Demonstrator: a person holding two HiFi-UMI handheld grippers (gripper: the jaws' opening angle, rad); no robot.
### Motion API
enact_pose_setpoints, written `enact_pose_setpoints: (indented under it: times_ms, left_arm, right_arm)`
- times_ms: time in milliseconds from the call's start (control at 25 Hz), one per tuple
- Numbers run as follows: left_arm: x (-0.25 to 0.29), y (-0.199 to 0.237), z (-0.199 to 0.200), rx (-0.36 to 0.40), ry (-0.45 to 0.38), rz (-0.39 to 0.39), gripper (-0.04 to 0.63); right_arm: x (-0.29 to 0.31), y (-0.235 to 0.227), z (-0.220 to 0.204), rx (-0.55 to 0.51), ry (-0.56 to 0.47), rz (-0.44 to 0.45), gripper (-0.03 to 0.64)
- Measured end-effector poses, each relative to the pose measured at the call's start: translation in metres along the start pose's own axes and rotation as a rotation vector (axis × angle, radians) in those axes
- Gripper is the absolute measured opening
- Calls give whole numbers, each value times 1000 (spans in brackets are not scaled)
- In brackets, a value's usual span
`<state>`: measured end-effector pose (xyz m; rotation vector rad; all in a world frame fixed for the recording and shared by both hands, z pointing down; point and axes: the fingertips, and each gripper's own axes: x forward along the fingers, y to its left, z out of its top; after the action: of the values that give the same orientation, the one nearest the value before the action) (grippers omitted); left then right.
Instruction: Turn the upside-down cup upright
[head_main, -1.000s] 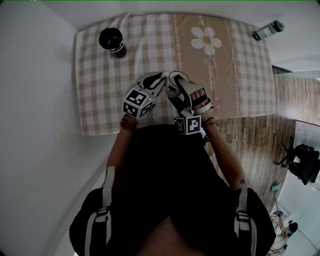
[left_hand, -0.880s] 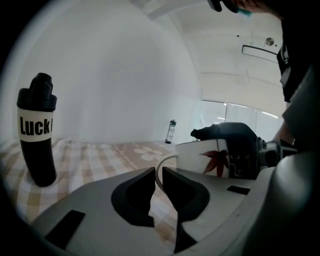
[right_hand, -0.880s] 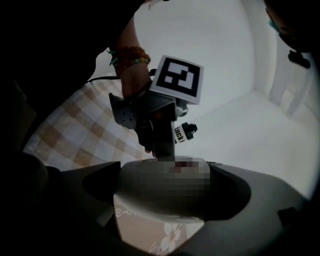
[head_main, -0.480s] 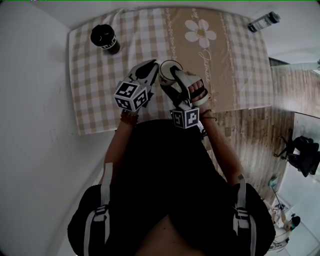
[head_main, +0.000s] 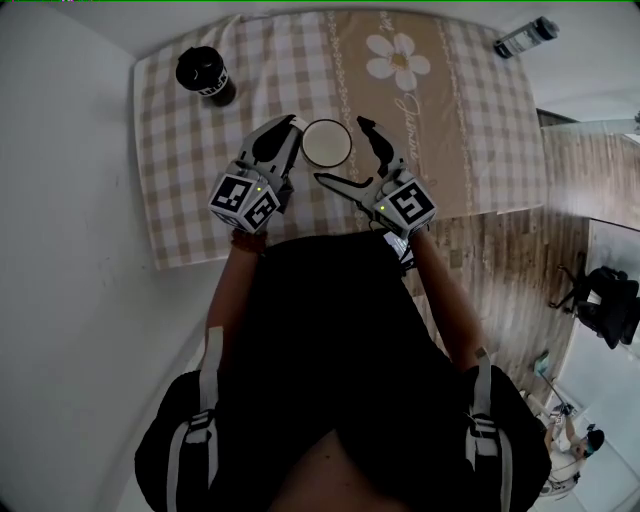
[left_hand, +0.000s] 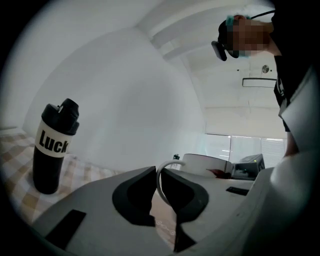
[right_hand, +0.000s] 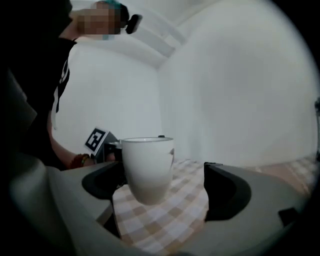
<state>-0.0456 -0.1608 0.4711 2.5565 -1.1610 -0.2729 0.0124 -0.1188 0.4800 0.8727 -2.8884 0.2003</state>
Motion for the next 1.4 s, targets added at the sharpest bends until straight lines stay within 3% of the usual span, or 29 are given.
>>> enact_pose_setpoints:
  times_ms: [160, 280, 320, 480, 640, 720, 920, 1400]
  left_arm:
    - [5, -18, -15, 10, 42, -50, 37]
    - [8, -23, -18, 26, 61, -60, 38]
    - [9, -24, -18, 42, 66, -64, 37]
    - [7, -29, -23, 166, 109, -79, 37]
    - [0, -32, -45, 321, 201, -95, 35]
    - [-4, -31, -60, 354, 256, -97, 36]
    - [-11, -24, -95, 319, 345, -77, 37]
    - [-18, -21, -133, 318, 422, -77, 43]
  right_arm:
    - [3, 8, -1, -6, 30, 89, 532]
    - [-1, 19, -1, -65, 29, 146, 401]
    - [-2, 20, -1, -88, 33, 149, 397]
    - [-6, 20, -12, -181, 91, 157, 396]
    - [-12, 22, -37, -230, 199, 204, 396]
    - [-14, 24, -52, -226, 245, 228, 396]
    - [-15, 27, -84, -173, 298, 239, 396]
    - [-22, 25, -121, -198, 422, 241, 396]
